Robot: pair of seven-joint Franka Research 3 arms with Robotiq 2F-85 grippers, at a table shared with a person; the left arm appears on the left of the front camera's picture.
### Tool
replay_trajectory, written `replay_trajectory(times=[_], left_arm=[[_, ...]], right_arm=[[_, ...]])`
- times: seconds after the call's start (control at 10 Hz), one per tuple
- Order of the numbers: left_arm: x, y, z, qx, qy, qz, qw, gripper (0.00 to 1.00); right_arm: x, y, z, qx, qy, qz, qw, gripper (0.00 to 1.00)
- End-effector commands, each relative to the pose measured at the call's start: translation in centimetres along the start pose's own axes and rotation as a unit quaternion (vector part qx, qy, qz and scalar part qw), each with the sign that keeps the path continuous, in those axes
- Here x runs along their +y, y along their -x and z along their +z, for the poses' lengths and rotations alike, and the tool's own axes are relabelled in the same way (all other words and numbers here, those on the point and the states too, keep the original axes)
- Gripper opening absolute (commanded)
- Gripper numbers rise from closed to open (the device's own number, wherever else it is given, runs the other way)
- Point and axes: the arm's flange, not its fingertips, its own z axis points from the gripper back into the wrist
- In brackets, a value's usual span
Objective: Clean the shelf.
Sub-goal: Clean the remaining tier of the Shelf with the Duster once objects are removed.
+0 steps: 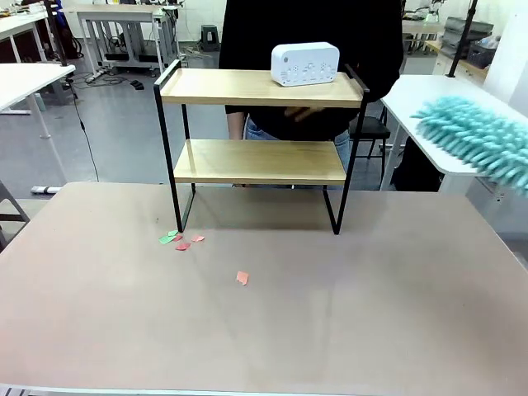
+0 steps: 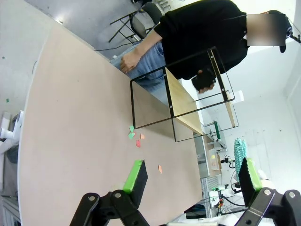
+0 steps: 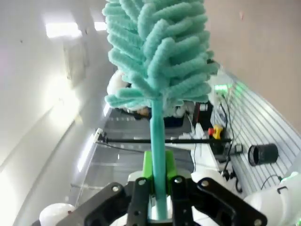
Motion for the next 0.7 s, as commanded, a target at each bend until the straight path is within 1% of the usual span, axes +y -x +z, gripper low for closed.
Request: replay_trajectory(times=[0.0,0.1,0.2,0.3,0.6], left_arm=[[-0.2,0.2,0.1,0.005,0.001,-0.003,1.0,1.0],[-0.2,0.2,0.1,0.005,0.001,-0.003,1.0,1.0],[-0.2,0.2,0.1,0.005,0.001,-0.003,1.0,1.0],[-0.2,0.2,0.1,0.005,0.001,-0.003,1.0,1.0],[-0.2,0.2,0.1,0.005,0.001,-0.003,1.0,1.0]], right_arm=[[-1.6,0.9,2.8,-0.027,0.006,0.038,0.999,0.12],[-3.1,1.1,2.6,-0.04,0.018,0.025,0.999,0.12],[-3.9,0.3,1.1,-0.081,0.038,0.0,0.996,0.12],[-1.7,1.6,2.4,-0.044,-0.002,0.016,0.999,0.12],[-1.7,1.6,2.4,-0.044,-0.002,0.016,0.999,0.12]])
